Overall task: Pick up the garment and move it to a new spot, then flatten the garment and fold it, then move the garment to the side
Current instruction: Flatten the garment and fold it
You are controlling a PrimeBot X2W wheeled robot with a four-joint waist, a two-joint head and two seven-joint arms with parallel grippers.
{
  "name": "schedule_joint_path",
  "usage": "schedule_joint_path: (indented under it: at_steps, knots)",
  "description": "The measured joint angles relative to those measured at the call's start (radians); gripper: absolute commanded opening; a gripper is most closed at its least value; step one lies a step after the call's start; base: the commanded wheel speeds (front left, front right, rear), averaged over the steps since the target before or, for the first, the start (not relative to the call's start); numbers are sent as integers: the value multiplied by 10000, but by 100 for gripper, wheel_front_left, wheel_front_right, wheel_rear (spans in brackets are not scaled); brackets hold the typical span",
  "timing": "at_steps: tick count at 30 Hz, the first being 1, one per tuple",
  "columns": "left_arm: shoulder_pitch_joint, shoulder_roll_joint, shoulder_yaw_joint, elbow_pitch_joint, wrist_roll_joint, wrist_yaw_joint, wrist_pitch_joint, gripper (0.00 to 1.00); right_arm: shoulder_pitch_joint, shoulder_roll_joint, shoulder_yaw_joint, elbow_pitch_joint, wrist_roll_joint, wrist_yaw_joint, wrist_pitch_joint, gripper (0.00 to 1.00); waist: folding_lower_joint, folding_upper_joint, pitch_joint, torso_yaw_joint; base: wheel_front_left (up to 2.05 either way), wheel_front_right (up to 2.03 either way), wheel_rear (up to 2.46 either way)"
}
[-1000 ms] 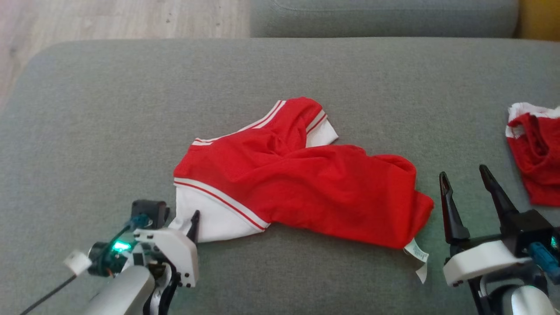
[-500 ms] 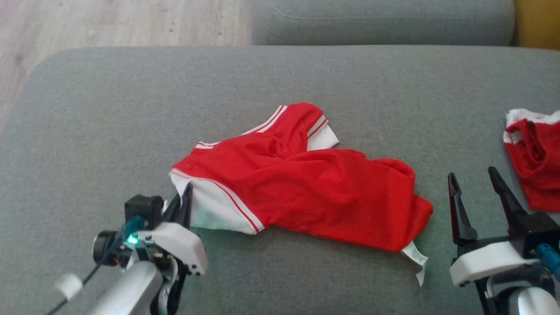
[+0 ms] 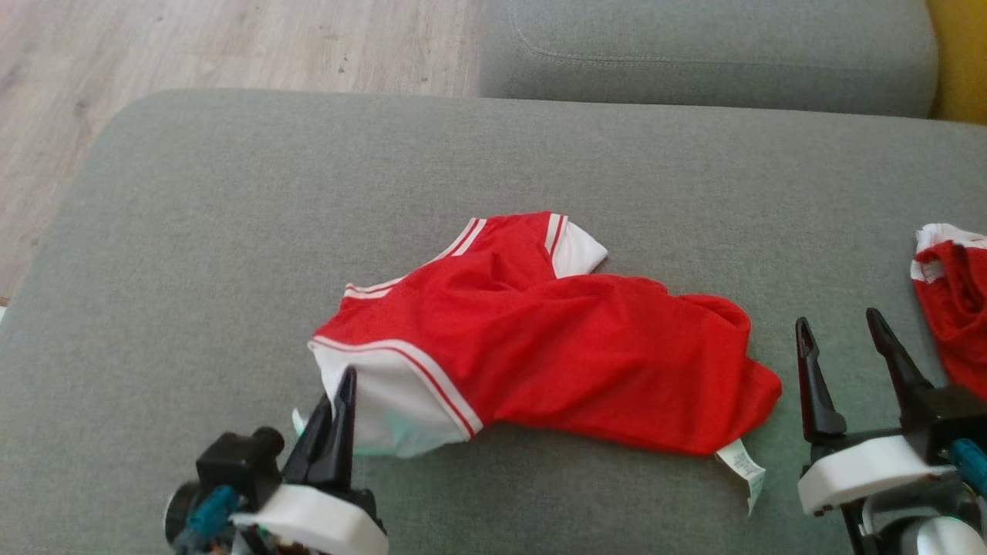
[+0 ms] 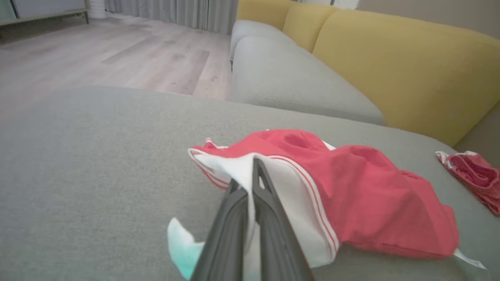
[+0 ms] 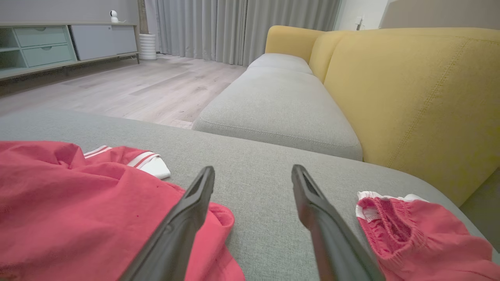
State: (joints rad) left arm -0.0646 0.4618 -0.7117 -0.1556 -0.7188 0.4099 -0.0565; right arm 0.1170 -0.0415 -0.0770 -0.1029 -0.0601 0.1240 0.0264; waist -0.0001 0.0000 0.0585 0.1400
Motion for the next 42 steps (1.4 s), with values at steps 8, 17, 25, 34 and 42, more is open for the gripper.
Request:
schedule_joint_path:
  at_steps: [8,17,25,34,42]
  knots:
    - [203,-71,420,1478,-861,-194,198,0,-58,0,17,21,-2,0,0,100,0,0,274,-322,0,0,0]
    - [-1517,-928,894,4700,-1354,-1310,-353,0,-486,0,-150,42,-31,0,-96,100,2,0,899,-803,0,0,0]
    - [-2023,-1394,832,5896,-1333,-1822,-1005,100,-474,0,-441,510,0,0,-303,100,1,0,763,-717,0,0,0]
    - [-1345,-1373,813,5191,-907,-1795,-1755,100,-140,0,-562,1070,305,0,-673,100,1,0,159,-302,0,0,0]
    - [144,-1260,940,3841,-462,-1409,-1908,100,474,2,-117,1538,869,0,-986,100,-1,0,-692,23,0,0,0]
